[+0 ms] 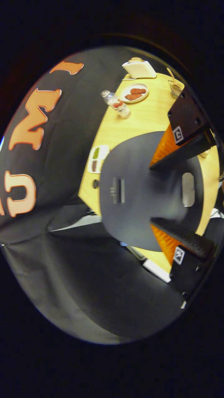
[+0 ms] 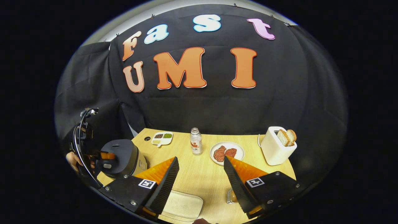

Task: Close the left gripper, press the button to open the rice cooker; take a wooden spoon from the chopstick holder with the right hand, scoop a spoonful of rice and pour it into the rice cooker, then put the wooden spoon back into the chopstick holder.

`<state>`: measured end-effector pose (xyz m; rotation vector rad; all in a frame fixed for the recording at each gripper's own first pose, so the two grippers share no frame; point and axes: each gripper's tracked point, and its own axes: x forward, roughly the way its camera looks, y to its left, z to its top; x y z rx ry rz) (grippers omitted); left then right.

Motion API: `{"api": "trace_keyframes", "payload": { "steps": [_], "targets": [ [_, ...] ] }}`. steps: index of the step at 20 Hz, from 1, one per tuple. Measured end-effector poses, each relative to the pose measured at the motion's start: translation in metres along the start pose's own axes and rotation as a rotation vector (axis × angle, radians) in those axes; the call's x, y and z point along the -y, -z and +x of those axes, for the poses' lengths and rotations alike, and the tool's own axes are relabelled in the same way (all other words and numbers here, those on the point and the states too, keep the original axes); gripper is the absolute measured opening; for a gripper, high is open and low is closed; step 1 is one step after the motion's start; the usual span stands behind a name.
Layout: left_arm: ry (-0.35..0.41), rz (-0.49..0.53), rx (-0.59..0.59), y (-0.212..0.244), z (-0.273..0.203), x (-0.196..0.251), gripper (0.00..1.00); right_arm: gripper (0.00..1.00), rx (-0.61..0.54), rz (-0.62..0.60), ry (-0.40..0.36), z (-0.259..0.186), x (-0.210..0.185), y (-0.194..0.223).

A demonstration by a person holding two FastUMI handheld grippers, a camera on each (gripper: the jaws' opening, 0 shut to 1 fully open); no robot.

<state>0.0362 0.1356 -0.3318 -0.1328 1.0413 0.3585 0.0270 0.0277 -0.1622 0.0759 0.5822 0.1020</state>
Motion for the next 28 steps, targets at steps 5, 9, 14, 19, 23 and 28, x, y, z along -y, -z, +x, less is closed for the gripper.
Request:
{"api": "trace_keyframes", "payload": {
  "steps": [5, 9, 14, 19, 23, 28],
  "targets": [
    [0.008, 0.008, 0.041, 0.001, -0.002, 0.002, 0.99, 0.90, 0.010, -0.010, -0.014, -0.005, 0.000, -0.001],
    [0.010, 0.032, 0.020, 0.011, -0.011, 0.004, 0.97, 0.95, 0.016, -0.006, -0.014, -0.007, 0.005, 0.001],
    [0.044, 0.080, -0.068, 0.019, -0.012, 0.007, 0.96, 0.90, 0.028, -0.010, -0.023, -0.012, 0.011, 0.001],
    [0.039, 0.068, -0.043, 0.014, -0.013, 0.010, 1.00, 0.90, 0.053, -0.050, -0.049, -0.012, 0.004, 0.002],
    [0.030, 0.104, 0.032, 0.011, -0.027, 0.019, 1.00, 0.90, 0.071, -0.055, -0.070, -0.013, -0.003, -0.002],
    [0.131, 0.154, 0.329, -0.038, -0.092, 0.066, 1.00, 0.90, 0.155, -0.063, -0.046, -0.021, -0.007, -0.026]
  ]
}}
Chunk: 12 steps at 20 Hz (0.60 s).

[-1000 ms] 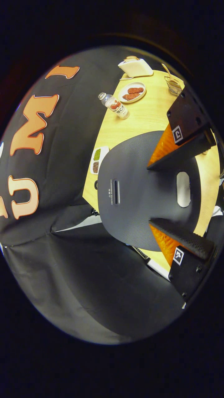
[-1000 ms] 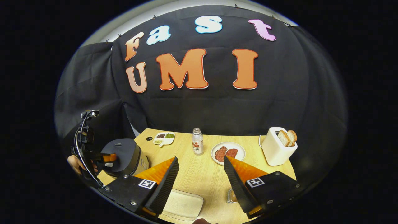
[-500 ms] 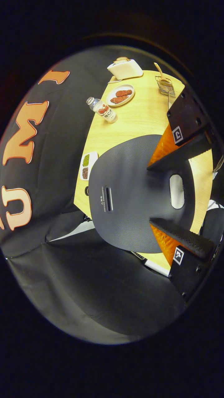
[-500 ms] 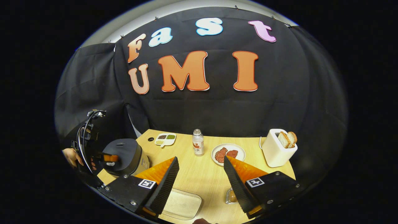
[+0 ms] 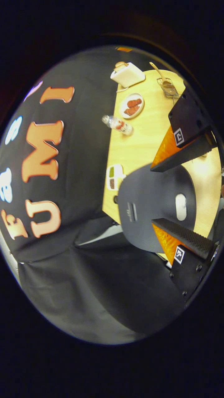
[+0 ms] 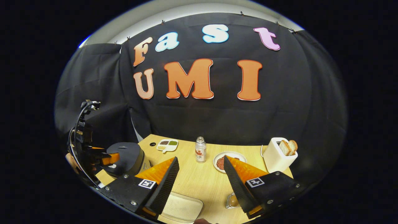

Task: Close the left gripper, press the button to open the rice cooker; take a wooden spoon from the chopstick holder with the right hand, scoop a spoonful of rice and pour it into the rice cooker, then put the wooden spoon back into the chopstick holder.

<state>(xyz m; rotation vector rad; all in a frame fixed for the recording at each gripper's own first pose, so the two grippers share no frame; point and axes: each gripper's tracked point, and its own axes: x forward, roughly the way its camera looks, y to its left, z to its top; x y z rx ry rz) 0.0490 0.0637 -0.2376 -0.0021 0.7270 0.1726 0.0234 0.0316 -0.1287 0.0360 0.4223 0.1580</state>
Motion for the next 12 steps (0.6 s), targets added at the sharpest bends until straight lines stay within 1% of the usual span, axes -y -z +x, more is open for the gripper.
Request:
{"api": "trace_keyframes", "payload": {
  "steps": [1, 2, 3, 4, 5, 6, 7, 8, 9, 12],
  "targets": [
    [0.027, -0.004, 0.057, -0.017, -0.013, 0.009, 1.00, 0.90, 0.019, -0.012, 0.011, -0.003, -0.001, -0.005],
    [0.058, -0.011, 0.114, -0.031, -0.025, 0.019, 1.00, 0.95, 0.034, -0.028, 0.019, -0.006, -0.003, -0.009],
    [0.085, -0.027, 0.161, -0.045, -0.038, 0.028, 1.00, 0.90, 0.053, -0.042, 0.029, -0.008, -0.005, -0.013],
    [0.110, -0.048, 0.210, -0.056, -0.050, 0.033, 0.94, 0.90, 0.074, -0.054, 0.036, -0.010, -0.007, -0.019],
    [0.128, -0.063, 0.256, -0.068, -0.061, 0.037, 0.97, 0.90, 0.099, -0.063, 0.043, -0.014, -0.011, -0.025],
    [0.140, -0.073, 0.304, -0.079, -0.073, 0.037, 1.00, 0.90, 0.121, -0.070, 0.053, -0.017, -0.013, -0.031],
    [0.153, -0.071, 0.349, -0.087, -0.083, 0.038, 0.94, 0.90, 0.142, -0.079, 0.057, -0.021, -0.018, -0.037],
    [0.157, -0.064, 0.393, -0.095, -0.092, 0.036, 0.94, 0.90, 0.161, -0.084, 0.061, -0.025, -0.021, -0.043],
    [0.162, -0.058, 0.441, -0.106, -0.103, 0.036, 1.00, 0.90, 0.183, -0.091, 0.056, -0.028, -0.026, -0.049],
    [0.155, -0.043, 0.554, -0.128, -0.128, 0.032, 0.97, 0.90, 0.253, -0.101, 0.060, -0.035, -0.033, -0.070]
  ]
}}
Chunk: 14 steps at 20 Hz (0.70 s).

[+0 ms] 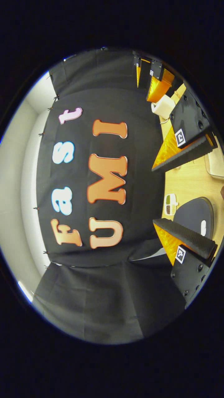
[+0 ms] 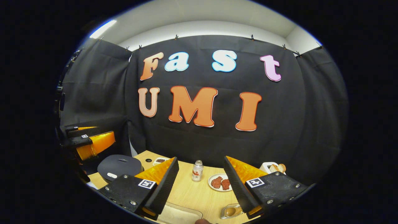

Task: Close the left gripper, press the button to open the rice cooker; take a wooden spoon from the chopstick holder with the right hand, scoop a spoonful of rice and pour it into the rice cooker, then put the wooden spoon back into the chopstick holder.

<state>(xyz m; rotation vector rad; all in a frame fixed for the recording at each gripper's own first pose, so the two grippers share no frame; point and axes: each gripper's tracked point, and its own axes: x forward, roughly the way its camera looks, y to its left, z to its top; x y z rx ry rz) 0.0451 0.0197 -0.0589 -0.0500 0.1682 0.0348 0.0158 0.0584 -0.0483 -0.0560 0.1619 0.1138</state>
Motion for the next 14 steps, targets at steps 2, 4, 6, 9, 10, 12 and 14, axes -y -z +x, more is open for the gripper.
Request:
{"api": "trace_keyframes", "payload": {
  "steps": [2, 4, 6, 9, 10, 12, 14],
  "targets": [
    [0.005, 0.006, 0.037, -0.010, -0.010, 0.001, 0.94, 0.91, 0.029, 0.009, -0.004, -0.001, -0.005, -0.010],
    [-0.005, 0.015, 0.079, -0.014, -0.011, -0.003, 0.95, 0.95, 0.042, 0.023, -0.016, -0.002, -0.009, -0.015],
    [-0.018, 0.022, 0.077, -0.005, -0.014, -0.005, 0.96, 0.91, 0.050, 0.021, -0.012, -0.002, -0.007, -0.016],
    [-0.011, 0.004, 0.087, -0.007, -0.019, -0.002, 0.97, 0.91, 0.045, 0.021, -0.010, -0.004, -0.008, -0.014],
    [-0.012, 0.004, 0.088, -0.006, -0.019, -0.003, 0.97, 0.91, 0.048, 0.025, -0.012, -0.003, -0.008, -0.014],
    [-0.010, 0.004, 0.091, -0.005, -0.017, -0.002, 0.98, 0.91, 0.051, 0.029, -0.017, -0.003, -0.009, -0.015],
    [-0.009, 0.003, 0.095, -0.008, -0.018, -0.002, 0.99, 0.92, 0.056, 0.023, -0.014, -0.003, -0.008, -0.017]
  ]
}}
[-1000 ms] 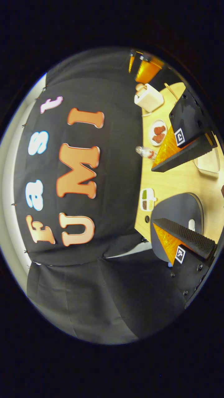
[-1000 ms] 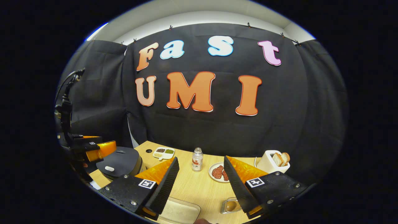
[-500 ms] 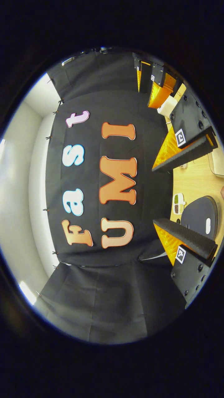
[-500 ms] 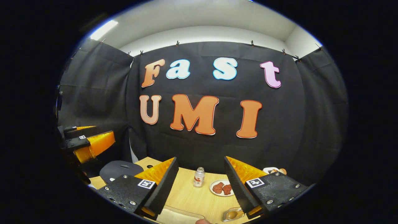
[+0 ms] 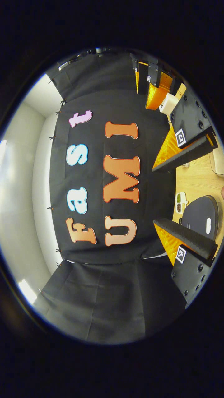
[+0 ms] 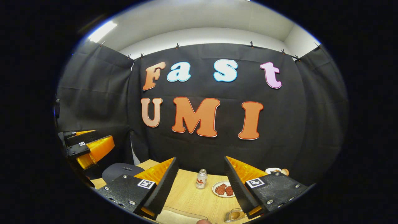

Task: Close the left gripper, press the button to open the rice cooker; take a wooden spoon from the chopstick holder with the right hand, scoop a spoonful of rice and pour it into the rice cooker, then put the wooden spoon back into the chopstick holder.

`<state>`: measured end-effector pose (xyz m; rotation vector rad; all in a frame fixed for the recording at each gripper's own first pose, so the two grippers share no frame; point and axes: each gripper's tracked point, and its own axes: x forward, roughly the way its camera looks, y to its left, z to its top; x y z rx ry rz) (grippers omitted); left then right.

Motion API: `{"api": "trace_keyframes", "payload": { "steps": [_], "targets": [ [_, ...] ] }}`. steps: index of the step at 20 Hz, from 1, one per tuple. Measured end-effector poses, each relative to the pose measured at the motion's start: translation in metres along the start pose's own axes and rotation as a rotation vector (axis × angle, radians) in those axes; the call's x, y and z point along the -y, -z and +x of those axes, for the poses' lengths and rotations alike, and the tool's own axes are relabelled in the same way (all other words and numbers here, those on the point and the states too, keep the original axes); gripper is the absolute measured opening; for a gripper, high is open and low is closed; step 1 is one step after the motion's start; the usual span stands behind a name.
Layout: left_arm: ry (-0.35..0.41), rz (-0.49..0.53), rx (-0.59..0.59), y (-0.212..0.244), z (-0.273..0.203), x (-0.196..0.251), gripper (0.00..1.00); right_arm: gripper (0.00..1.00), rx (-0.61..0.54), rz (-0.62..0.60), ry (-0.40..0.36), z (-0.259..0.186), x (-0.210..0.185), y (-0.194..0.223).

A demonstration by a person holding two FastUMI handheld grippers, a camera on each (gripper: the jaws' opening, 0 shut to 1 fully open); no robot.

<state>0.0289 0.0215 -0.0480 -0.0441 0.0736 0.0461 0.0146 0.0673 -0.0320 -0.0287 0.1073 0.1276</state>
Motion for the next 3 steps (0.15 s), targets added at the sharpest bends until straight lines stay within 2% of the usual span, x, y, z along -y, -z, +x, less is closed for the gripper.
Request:
{"api": "trace_keyframes", "payload": {
  "steps": [3],
  "targets": [
    [0.003, 0.006, 0.016, -0.0046, -0.0014, 0.0024, 1.00, 0.92, 0.008, 0.007, -0.003, 0.0004, -0.0011, -0.0016]
  ]
}}
